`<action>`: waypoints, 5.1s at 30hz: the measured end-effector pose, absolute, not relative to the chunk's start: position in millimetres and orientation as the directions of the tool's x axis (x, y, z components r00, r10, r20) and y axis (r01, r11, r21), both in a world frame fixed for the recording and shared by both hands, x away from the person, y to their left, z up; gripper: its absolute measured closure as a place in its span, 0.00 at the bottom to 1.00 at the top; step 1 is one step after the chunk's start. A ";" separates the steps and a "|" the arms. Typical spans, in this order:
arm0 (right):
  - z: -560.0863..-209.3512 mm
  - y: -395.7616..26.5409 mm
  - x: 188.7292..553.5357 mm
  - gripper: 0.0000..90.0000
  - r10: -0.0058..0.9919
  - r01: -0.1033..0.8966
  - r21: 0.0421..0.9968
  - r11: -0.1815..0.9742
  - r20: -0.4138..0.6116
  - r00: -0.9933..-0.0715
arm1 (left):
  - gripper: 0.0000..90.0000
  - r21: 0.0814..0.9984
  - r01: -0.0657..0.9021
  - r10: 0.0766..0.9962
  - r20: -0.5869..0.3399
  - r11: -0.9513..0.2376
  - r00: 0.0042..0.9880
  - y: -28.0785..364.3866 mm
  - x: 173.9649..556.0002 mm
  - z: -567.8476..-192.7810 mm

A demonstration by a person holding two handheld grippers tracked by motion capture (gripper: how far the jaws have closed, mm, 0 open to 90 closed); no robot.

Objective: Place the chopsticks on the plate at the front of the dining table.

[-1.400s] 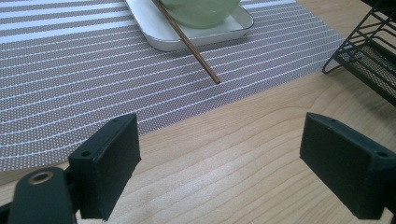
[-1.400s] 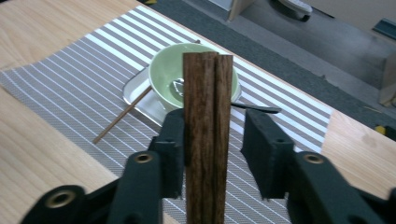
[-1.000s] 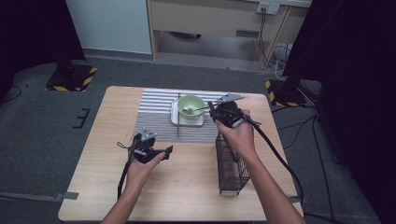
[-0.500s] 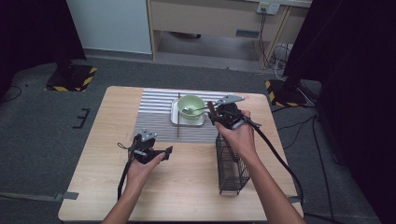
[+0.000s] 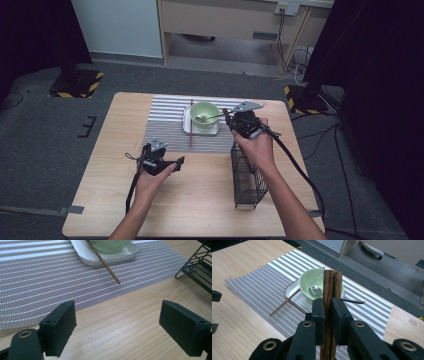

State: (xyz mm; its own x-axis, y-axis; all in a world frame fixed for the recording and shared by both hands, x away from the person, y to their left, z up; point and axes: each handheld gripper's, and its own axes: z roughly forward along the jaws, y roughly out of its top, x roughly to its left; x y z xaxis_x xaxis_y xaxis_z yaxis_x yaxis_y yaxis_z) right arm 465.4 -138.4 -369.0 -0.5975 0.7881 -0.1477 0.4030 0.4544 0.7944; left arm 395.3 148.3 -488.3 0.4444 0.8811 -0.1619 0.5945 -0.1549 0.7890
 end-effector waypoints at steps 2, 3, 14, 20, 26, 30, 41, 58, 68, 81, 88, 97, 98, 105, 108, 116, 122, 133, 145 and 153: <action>-368.8 -138.5 465.4 0.91 0.787 0.405 0.794 0.454 -0.144 -0.600 | 0.15 0.789 0.594 0.881 -0.163 -0.154 0.444 148.3 395.3 -488.2; -368.8 -138.5 465.5 0.91 0.787 0.404 0.795 0.453 -0.144 -0.599 | 0.15 0.790 0.594 0.881 -0.163 -0.153 0.444 148.4 395.3 -488.2; -355.4 -145.4 465.7 0.93 0.790 0.400 0.819 0.411 -0.102 -0.604 | 0.15 0.798 0.587 0.879 -0.173 -0.139 0.443 148.5 395.1 -487.0; -341.3 -156.0 466.5 0.93 0.800 0.393 0.856 0.336 -0.040 -0.599 | 0.12 0.823 0.553 0.865 -0.177 -0.132 0.469 147.4 395.2 -481.3; -324.7 -167.4 463.2 0.94 0.798 0.364 0.890 0.276 -0.001 -0.602 | 0.11 0.835 0.535 0.854 -0.181 -0.128 0.487 142.4 396.6 -474.7; -313.2 -174.0 459.8 0.94 0.791 0.342 0.910 0.236 0.024 -0.611 | 0.11 0.850 0.510 0.851 -0.165 -0.133 0.498 137.2 395.9 -472.3; -289.2 -183.0 456.1 0.94 0.776 0.304 0.936 0.179 0.056 -0.629 | 0.10 0.877 0.465 0.849 -0.152 -0.119 0.505 133.3 396.5 -461.7; -255.8 -165.5 455.6 0.94 0.727 0.254 0.964 0.083 0.116 -0.676 | 0.10 0.914 0.387 0.793 -0.147 -0.119 0.591 117.1 396.5 -431.2; -262.4 -151.6 462.6 0.94 0.714 0.268 0.963 0.011 0.179 -0.677 | 0.11 0.921 0.373 0.737 -0.175 -0.111 0.653 105.3 398.2 -428.9; -270.6 -130.0 463.0 0.94 0.713 0.286 0.958 -0.002 0.202 -0.671 | 0.20 0.923 0.375 0.672 -0.224 -0.085 0.705 88.0 397.3 -430.9; -272.9 -126.5 462.6 0.94 0.714 0.292 0.956 -0.010 0.212 -0.668 | 0.38 0.931 0.357 0.652 -0.225 -0.076 0.725 83.1 396.4 -431.2; -272.6 -125.0 462.8 0.94 0.706 0.307 0.951 -0.026 0.235 -0.668 | 0.64 0.928 0.365 0.641 -0.234 -0.078 0.731 76.7 400.0 -435.6; -272.5 -125.2 462.8 0.94 0.706 0.307 0.951 -0.025 0.234 -0.668 | 0.67 0.927 0.365 0.642 -0.230 -0.083 0.731 76.2 400.4 -435.8; -272.5 -125.6 462.3 0.94 0.703 0.310 0.950 -0.026 0.238 -0.670 | 0.79 0.918 0.388 0.639 -0.247 -0.087 0.728 71.3 402.2 -439.8; -272.7 -125.0 461.6 0.94 0.702 0.311 0.950 -0.023 0.237 -0.672 | 0.82 0.916 0.393 0.640 -0.258 -0.076 0.724 69.8 402.7 -440.5; -272.0 -125.6 460.7 0.94 0.698 0.315 0.949 -0.023 0.241 -0.674 | 0.91 0.911 0.408 0.635 -0.281 -0.059 0.719 69.6 403.4 -440.6; -270.9 -126.6 460.7 0.94 0.697 0.317 0.948 -0.031 0.247 -0.673 | 0.93 0.910 0.409 0.629 -0.278 -0.069 0.726 67.2 401.9 -442.0; -273.9 -128.0 461.4 0.88 0.697 0.321 0.947 -0.024 0.246 -0.673 | 0.96 0.907 0.412 0.651 -0.262 -0.087 0.713 69.3 401.7 -443.7; -279.8 -144.7 453.1 0.62 0.719 0.273 0.960 0.056 0.151 -0.678 | 0.96 0.907 0.414 0.675 -0.256 -0.081 0.692 74.1 404.1 -443.8; -291.5 -171.8 449.6 0.37 0.809 0.264 0.957 0.120 0.061 -0.585 | 0.96 0.908 0.412 0.692 -0.245 -0.083 0.679 79.0 404.1 -442.3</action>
